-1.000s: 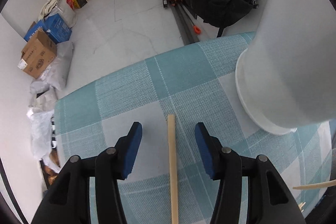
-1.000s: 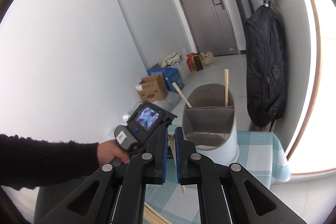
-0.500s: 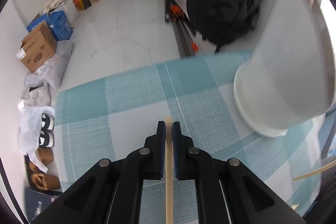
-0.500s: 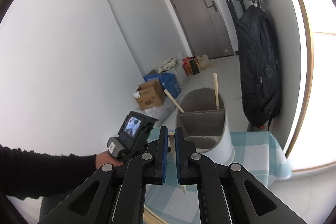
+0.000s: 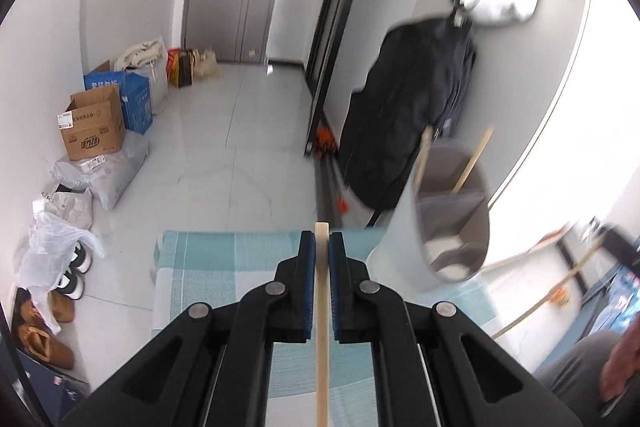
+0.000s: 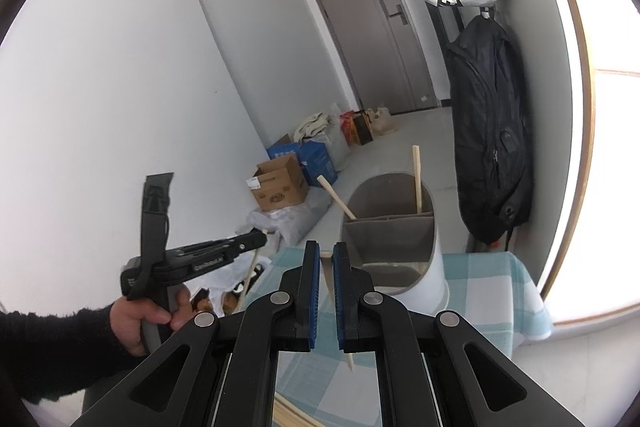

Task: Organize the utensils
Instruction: 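Carry both held sticks upright toward the white holder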

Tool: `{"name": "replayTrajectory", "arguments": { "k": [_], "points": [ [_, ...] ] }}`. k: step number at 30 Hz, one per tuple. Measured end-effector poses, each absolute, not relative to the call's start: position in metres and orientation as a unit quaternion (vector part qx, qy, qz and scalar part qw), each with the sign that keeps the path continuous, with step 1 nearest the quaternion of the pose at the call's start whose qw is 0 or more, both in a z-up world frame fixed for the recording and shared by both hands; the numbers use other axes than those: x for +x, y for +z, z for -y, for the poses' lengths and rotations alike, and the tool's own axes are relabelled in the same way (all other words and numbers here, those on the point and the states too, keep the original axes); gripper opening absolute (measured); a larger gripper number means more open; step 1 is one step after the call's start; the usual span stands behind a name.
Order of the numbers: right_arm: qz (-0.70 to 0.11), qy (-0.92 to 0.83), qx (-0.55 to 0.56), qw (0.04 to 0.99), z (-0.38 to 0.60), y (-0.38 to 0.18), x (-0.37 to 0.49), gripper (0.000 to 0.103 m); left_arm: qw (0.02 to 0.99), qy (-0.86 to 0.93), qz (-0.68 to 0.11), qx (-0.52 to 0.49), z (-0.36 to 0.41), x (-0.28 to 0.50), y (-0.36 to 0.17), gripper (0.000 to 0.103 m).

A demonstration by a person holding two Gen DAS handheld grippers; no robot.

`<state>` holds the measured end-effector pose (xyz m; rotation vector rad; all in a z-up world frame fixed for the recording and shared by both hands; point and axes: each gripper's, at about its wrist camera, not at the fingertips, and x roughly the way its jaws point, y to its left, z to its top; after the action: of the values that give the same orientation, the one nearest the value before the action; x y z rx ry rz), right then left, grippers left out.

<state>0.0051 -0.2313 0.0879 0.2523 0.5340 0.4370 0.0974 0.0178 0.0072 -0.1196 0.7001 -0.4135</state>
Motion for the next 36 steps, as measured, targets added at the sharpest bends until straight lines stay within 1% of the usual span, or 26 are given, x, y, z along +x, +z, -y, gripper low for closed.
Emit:
{"name": "replayTrajectory", "arguments": {
  "k": [5,12,22,28,36],
  "points": [
    [-0.260,0.210,0.132,0.933,0.230,0.099,0.008,0.006,0.931,-0.213,-0.280,-0.101,-0.024,0.084,0.036,0.003],
    [-0.250,0.205,0.135,0.937,0.232,0.136,0.020,0.006,0.941,-0.231,-0.217,-0.116,-0.007,0.087,0.076,0.003],
    [-0.232,0.180,0.141,0.945,0.255,0.189,0.061,0.006,0.952,-0.243,-0.156,-0.103,0.039,0.134,0.137,0.003],
    [-0.220,0.173,0.138,0.950,0.264,0.209,0.095,0.006,0.959,-0.229,-0.137,-0.095,0.056,0.162,0.137,0.003],
    [-0.222,0.177,0.137,0.949,0.267,0.198,0.128,0.006,0.960,-0.226,-0.128,-0.105,0.059,0.185,0.101,0.003]
  ]
}}
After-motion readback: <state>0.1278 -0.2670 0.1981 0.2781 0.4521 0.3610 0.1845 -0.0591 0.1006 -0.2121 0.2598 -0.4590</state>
